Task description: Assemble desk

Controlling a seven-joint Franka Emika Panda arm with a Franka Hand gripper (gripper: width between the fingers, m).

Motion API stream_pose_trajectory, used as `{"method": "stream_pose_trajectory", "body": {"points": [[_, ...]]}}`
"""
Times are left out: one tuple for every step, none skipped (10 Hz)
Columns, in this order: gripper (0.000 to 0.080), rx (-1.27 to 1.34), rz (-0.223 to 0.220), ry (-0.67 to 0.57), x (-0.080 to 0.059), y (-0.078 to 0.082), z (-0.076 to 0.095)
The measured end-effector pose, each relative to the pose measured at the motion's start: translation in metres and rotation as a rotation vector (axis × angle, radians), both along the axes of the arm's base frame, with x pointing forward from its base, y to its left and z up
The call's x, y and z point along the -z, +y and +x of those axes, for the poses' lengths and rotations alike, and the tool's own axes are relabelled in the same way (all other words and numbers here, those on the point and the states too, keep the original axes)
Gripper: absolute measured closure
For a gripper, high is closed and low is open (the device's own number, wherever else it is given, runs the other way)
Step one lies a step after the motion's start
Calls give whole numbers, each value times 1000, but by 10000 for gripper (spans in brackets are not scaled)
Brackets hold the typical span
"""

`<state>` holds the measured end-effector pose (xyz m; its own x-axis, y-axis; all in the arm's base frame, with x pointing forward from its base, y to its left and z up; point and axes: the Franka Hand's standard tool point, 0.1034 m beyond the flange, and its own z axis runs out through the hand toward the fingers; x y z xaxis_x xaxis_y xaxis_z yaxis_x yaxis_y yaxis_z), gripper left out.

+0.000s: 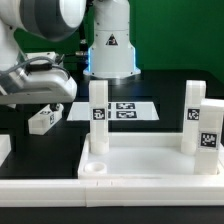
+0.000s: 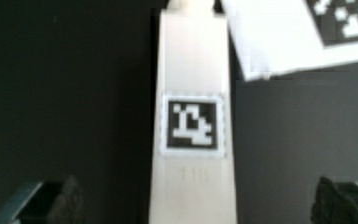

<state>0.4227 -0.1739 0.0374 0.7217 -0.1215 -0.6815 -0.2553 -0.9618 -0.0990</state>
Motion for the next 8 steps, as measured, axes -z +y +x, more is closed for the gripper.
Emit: {"method": "stream_pose_trajectory", "body": {"points": [[151,50,-4,68,8,4,-7],[151,88,2,127,11,7,-8],[151,110,-2,166,12,7,-4],[151,117,-15,172,18,2,-1],[151,112,-28,150,23,0,0],[151,113,-27,152,22,0,-1],[151,115,-27,152,22,0,-1],[151,123,-25,162,22,-1,-3]]}}
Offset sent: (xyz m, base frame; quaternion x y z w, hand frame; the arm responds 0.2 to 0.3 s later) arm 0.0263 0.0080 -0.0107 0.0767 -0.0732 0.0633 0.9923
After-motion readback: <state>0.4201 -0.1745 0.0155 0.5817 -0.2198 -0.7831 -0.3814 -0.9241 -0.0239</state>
